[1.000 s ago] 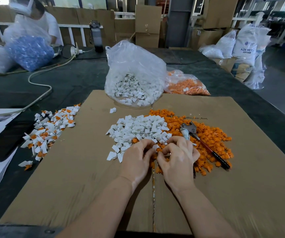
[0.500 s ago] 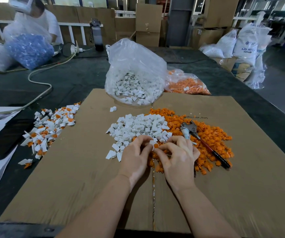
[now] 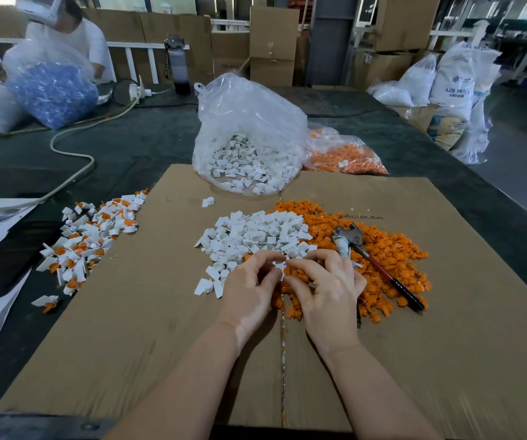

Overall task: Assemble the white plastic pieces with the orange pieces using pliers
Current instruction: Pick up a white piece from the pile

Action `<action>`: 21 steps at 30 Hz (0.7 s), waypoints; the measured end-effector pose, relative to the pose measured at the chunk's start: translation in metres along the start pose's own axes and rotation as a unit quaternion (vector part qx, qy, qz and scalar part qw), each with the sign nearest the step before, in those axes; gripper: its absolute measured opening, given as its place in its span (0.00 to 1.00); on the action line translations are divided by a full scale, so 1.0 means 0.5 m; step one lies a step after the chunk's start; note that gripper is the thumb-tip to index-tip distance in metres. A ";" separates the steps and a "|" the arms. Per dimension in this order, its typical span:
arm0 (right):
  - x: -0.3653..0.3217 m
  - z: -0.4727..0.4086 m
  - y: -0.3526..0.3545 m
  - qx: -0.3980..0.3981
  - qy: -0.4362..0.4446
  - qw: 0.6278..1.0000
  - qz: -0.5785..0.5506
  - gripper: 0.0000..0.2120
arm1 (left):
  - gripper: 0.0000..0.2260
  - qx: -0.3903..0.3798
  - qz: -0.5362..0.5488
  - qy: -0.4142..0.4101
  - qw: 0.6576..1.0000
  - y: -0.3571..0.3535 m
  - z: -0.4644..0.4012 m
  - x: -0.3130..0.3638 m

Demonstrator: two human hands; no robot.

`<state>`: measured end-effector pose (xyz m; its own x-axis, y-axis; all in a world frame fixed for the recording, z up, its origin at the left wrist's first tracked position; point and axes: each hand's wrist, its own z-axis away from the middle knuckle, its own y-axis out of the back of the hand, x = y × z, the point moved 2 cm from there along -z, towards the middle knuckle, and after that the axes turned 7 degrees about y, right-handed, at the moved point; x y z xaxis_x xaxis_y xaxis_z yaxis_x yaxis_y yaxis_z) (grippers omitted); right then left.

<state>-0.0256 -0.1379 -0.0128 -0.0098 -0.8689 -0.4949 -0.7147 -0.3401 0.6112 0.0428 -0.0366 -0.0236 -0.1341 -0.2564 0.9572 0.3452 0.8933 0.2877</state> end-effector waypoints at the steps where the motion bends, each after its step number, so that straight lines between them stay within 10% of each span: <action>1: 0.000 0.000 0.000 0.000 0.000 1.000 0.004 0.09 | 0.14 -0.002 0.003 0.002 1.000 0.000 0.000 0.000; 16: 0.007 -0.004 0.013 0.006 0.014 0.999 0.051 0.11 | 0.06 0.007 0.009 0.034 0.999 -0.005 -0.014 0.016; 21: 0.049 -0.027 0.065 0.017 -0.134 0.966 0.219 0.17 | 0.04 0.008 -0.006 0.045 0.999 -0.007 -0.021 0.021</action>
<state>-0.0396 -0.1752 0.0034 -0.4942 -0.8004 -0.3392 -0.6241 0.0550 0.7794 0.0501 -0.0466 -0.0140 -0.0546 -0.2988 0.9527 0.3285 0.8957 0.2998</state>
